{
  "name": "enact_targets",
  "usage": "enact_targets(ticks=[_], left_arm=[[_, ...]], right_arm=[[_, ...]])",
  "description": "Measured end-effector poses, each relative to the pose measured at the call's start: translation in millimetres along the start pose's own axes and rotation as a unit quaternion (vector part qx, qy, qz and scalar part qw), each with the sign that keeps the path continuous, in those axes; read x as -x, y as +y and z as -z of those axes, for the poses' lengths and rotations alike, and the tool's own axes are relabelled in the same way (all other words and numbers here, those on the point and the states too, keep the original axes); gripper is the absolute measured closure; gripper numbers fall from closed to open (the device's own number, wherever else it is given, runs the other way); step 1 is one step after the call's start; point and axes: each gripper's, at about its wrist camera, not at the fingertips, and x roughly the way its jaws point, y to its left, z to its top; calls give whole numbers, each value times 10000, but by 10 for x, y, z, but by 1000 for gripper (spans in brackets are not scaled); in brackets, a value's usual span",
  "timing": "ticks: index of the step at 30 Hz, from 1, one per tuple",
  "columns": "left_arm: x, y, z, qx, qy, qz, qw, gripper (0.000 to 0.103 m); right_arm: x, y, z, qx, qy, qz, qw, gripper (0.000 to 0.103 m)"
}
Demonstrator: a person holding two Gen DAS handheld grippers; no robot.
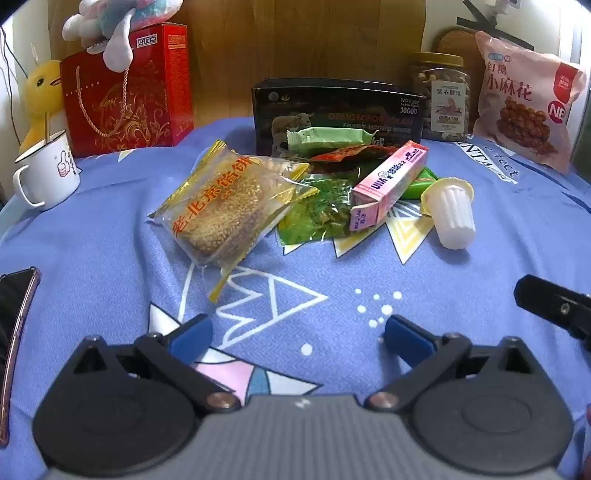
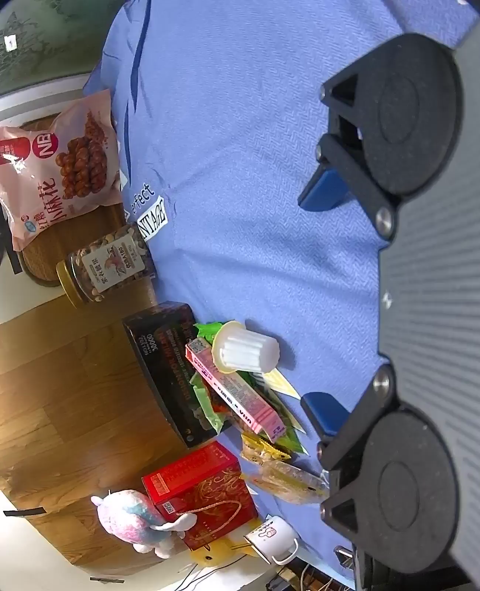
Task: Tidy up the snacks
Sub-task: 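Move the right gripper toward the pink UHA candy box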
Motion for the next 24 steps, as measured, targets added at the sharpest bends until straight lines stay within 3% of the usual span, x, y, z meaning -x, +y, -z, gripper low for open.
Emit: enact_targets(ticks=[3,9,13,17,21,23,24], left_arm=[[19,7,19,33,-61,111,9999,0],[125,326,148,280,-483,895,9944,0],[184,296,108,19,-413,920,9949,0],[234,507,58,452,-522,1236,9899,0],[318,759,-37,705,-939,1071,9873,6],[327,870,-75,833,-1001,1089,9855,15],[336,921,-92,887,-1038,1091,9846,17]], right_arm=[[10,-28,-4,-55,-12,-27,10000,0],[33,-98,-3,-247,-93,-221,9994,0],[60,-130,51,-402,-248,-310,9984,0],[60,-127,-7,-384,-168,-347,9985,2],[5,34,-57,62,31,-770,9970,53],[-37,150,-96,336,143,-1081,9935,71],[-70,216,-128,444,220,-1233,9911,75]])
